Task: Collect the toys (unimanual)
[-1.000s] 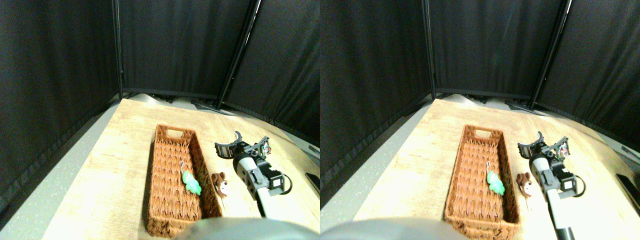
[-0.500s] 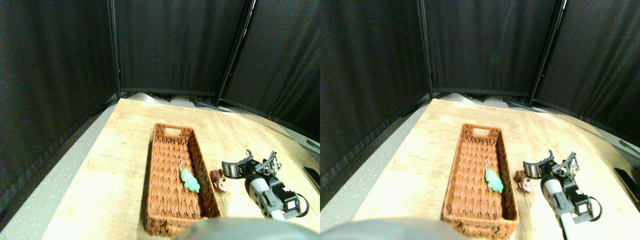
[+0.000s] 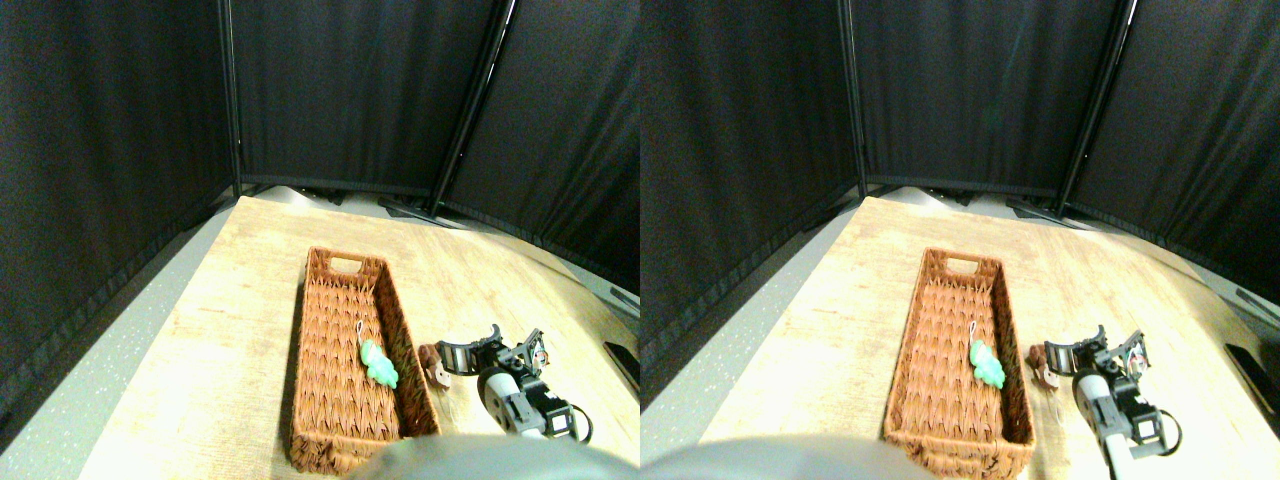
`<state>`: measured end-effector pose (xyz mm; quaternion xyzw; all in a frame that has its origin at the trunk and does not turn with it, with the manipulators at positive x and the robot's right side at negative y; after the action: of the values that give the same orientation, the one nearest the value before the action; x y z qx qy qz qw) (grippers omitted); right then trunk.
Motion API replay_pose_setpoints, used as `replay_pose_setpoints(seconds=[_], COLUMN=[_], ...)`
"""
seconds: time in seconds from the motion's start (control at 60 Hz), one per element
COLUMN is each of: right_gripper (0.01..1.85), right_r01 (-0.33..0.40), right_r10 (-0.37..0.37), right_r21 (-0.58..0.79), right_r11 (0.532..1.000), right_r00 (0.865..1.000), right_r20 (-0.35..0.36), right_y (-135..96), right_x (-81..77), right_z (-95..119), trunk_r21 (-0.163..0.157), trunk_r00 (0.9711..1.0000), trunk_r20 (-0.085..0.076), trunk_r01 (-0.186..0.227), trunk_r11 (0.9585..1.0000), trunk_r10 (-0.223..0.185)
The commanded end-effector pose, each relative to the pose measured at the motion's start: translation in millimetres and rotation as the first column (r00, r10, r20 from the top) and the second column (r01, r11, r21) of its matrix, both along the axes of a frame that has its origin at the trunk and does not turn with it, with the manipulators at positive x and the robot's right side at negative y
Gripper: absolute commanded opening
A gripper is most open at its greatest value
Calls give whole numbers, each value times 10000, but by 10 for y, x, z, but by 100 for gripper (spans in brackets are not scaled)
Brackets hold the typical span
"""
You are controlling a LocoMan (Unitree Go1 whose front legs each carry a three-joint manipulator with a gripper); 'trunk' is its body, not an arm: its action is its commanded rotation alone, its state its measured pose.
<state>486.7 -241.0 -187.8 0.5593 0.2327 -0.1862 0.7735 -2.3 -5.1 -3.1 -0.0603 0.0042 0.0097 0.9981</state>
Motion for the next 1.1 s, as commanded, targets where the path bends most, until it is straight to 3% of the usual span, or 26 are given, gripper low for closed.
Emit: replay_pose_setpoints(seconds=[0.017, 0.117, 0.25, 0.4, 0.567, 0.9, 0.933, 1.1], right_gripper=[105, 99, 111, 113, 117, 112, 115, 116], right_r01=[-300, -374, -939, -842, -888, -172, 186, 295], right_r10=[285, 373, 925, 848, 937, 225, -127, -215], right_r21=[730, 660, 1144, 1311, 1559, 1620, 1930, 1966], right_r11=[9969, 9971, 9890, 9878, 9838, 9866, 9810, 9800], right_r00=[9993, 9993, 9956, 9964, 9953, 9993, 9994, 9989], right_r20=[223, 21, 177, 13, -242, -312, -319, -424], right_y=[40, 78, 144, 192, 168, 201, 207, 212], right_x=[16, -27, -103, -116, -108, -59, -36, 66], right_z=[-1, -49, -48, -87, -296, -445, -475, -545], trunk_r21=[-273, -336, -364, -397, -460, -503, -509, -525], trunk_r00=[9999, 9999, 9999, 9999, 9998, 9995, 9995, 9994], trunk_r20=[-117, -122, -105, -93, -115, -167, -179, -184], trunk_r01=[-20, -76, -99, -112, -180, -262, -278, -317], trunk_r11=[9996, 9994, 9993, 9991, 9988, 9984, 9983, 9981], trunk_r10=[16, 72, 95, 109, 175, 254, 269, 307])
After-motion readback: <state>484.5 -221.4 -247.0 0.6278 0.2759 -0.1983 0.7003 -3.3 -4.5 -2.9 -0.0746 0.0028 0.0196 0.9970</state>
